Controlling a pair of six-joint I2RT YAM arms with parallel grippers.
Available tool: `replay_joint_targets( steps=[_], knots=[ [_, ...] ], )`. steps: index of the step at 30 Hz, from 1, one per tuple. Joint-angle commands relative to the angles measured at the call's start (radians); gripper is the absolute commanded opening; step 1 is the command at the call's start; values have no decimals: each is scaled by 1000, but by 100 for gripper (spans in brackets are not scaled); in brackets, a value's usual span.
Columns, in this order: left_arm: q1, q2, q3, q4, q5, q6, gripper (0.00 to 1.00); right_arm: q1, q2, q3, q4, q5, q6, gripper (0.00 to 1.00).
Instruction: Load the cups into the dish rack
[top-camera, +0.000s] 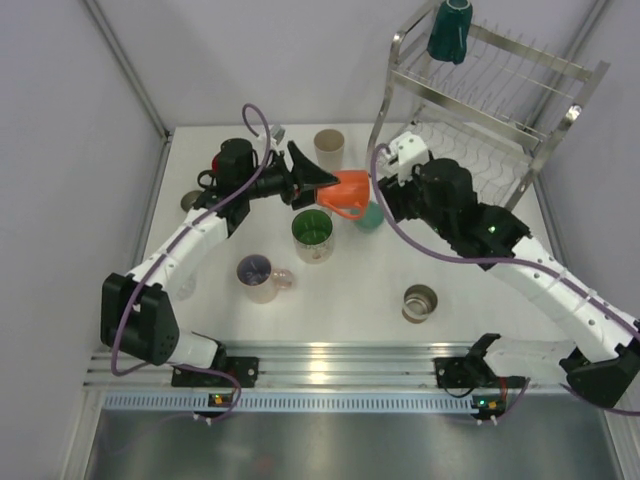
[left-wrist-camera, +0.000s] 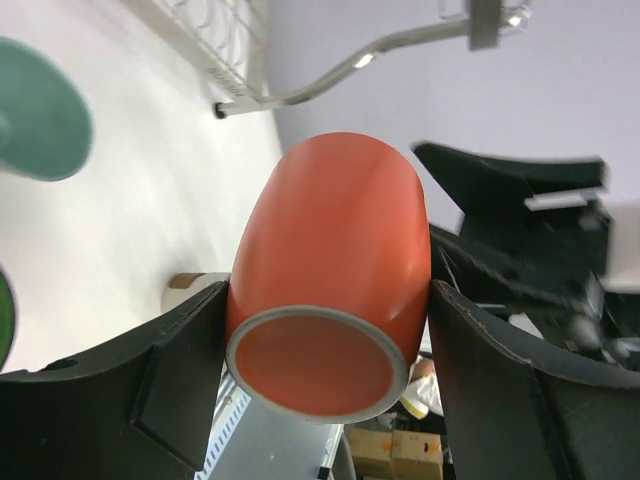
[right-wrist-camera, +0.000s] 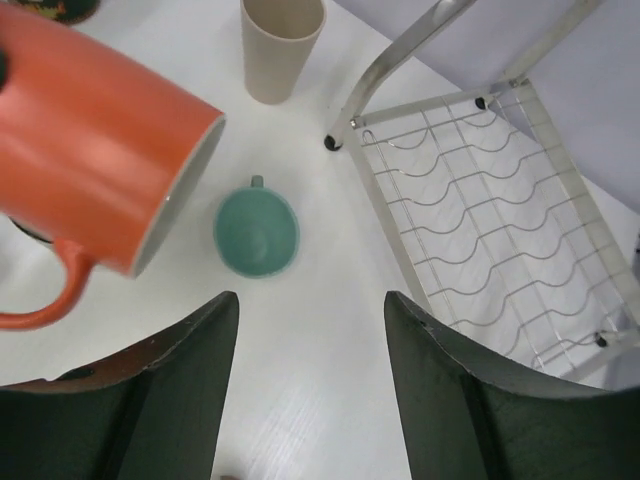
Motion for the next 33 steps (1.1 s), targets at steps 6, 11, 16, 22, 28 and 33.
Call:
replay_joint_targets(
  steps=[6,11,16,22,28,33],
  knots=[
    [11,-31,138,-165,-88,118,0,353,95,200,-195,490,-81,60],
    [18,-17,149,-191,-93,96,0,459,170,264,-298,510,-84,60],
    [20,-14,159,-228,-108,104,0,556,314,381,-413,513,-75,60],
    [21,-26,136,-230,-119,87,0,585,442,477,-491,544,-72,59],
    [20,-31,133,-228,-131,67,0,591,549,560,-544,594,-78,59],
    [20,-37,129,-233,-139,56,0,585,612,586,-557,660,-73,55]
  ],
)
